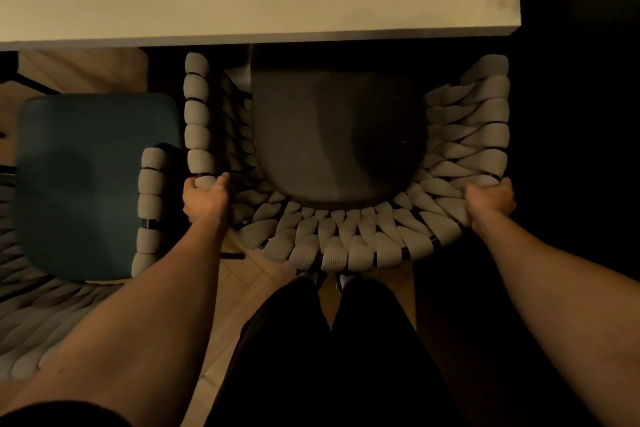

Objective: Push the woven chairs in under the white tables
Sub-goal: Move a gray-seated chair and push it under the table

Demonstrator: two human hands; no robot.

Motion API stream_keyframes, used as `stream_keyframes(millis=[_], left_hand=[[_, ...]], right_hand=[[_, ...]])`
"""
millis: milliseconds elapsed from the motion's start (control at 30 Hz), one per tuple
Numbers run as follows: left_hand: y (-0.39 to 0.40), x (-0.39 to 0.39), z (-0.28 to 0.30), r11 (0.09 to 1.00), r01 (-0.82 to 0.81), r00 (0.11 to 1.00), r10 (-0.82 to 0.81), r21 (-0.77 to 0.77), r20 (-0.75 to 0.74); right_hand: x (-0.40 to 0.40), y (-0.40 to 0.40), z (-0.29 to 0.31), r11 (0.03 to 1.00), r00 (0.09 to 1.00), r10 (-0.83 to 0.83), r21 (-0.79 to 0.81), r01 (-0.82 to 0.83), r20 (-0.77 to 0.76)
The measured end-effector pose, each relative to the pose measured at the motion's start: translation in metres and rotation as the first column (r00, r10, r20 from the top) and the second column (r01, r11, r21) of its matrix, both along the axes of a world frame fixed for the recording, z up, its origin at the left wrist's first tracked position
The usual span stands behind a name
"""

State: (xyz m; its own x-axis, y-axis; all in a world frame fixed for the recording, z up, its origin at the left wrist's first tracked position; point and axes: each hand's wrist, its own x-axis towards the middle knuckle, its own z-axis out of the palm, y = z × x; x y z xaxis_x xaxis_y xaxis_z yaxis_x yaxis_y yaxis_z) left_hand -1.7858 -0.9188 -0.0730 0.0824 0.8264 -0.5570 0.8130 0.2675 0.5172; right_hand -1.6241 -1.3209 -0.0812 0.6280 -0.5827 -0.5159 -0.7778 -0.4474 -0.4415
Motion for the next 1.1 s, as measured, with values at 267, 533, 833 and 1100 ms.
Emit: stream_keyframes(millis=[267,533,833,1100], left_hand=[[-0.038,-0.007,0.026,0.472,0.838,0.543,-0.777,0.275,-0.318],[-0.1,-0.027,0.022,-0.429,0.81,-0.513,-0.849,-0.401,-0.127],[-0.107,-0.038,0.011,-0.409,0.863,-0.49,-0.823,-0.297,-0.287],[-0.115,-0.029,0.015,-0.394,0.9,-0.434,-0.848,-0.186,-0.304]], right_hand=[[-0.036,0.053,0.034,0.587,0.589,0.807,-0.14,-0.797,0.034],[-0.093,0.066,0.031,-0.334,-0.417,0.831,0.269,-0.903,-0.369],[-0.101,0.056,0.021,-0.277,-0.297,0.846,0.112,-0.954,-0.443],[-0.091,0.047,0.025,-0.251,-0.268,0.843,0.101,-0.963,-0.466]])
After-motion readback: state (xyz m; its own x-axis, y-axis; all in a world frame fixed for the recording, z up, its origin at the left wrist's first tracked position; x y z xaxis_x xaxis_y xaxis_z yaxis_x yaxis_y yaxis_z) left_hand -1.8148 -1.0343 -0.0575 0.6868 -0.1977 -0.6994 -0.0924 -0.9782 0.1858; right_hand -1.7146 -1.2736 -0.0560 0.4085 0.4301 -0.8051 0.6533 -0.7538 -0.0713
